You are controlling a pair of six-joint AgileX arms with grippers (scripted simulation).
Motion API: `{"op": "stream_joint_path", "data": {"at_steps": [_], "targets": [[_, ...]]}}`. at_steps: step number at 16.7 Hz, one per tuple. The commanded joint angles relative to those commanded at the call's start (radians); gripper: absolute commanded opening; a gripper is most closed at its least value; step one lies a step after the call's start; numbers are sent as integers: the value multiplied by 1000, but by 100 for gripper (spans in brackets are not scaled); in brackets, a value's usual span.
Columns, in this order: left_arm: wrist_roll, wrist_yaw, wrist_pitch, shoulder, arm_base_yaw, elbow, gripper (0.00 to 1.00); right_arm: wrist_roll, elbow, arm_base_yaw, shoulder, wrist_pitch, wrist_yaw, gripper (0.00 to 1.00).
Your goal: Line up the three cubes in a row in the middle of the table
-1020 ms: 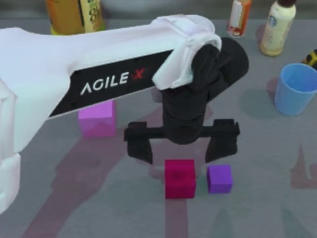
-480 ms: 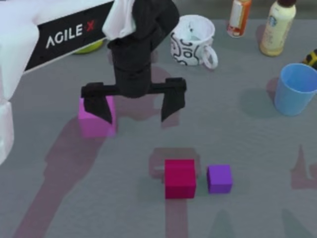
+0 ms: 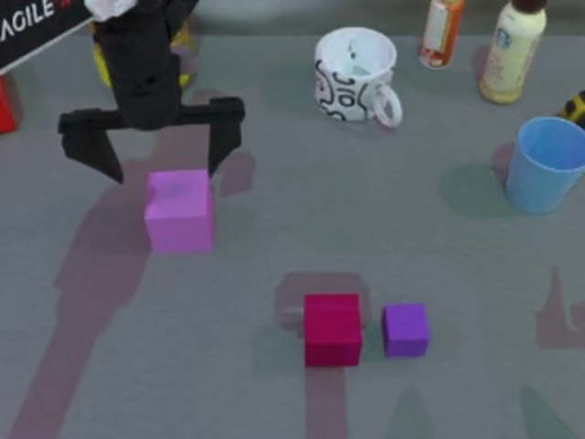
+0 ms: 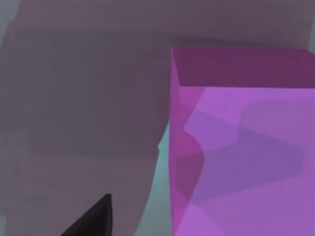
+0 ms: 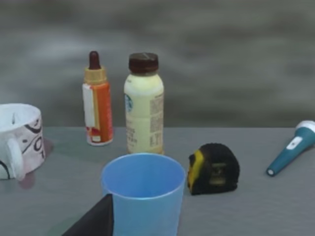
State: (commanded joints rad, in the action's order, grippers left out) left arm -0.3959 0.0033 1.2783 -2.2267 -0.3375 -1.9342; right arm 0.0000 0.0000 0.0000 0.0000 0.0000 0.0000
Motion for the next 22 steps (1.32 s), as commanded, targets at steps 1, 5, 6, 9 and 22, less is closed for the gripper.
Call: {"op": "stream_joint_path", "data": {"at_steps": [1, 5, 6, 9, 22], "targets": [[0, 0, 0, 0, 0, 0, 100, 0, 0, 0, 0, 0, 0, 100], [-1, 0, -41, -6, -1, 38, 100, 0, 0, 0, 0, 0, 0, 100], [-1, 0, -74, -15, -1, 63, 100, 0, 0, 0, 0, 0, 0, 100], [1, 0, -208, -48, 1, 152, 100, 0, 0, 0, 0, 0, 0, 100], [3, 1, -310, -80, 2, 230, 55, 0, 0, 0, 0, 0, 0, 100]]}}
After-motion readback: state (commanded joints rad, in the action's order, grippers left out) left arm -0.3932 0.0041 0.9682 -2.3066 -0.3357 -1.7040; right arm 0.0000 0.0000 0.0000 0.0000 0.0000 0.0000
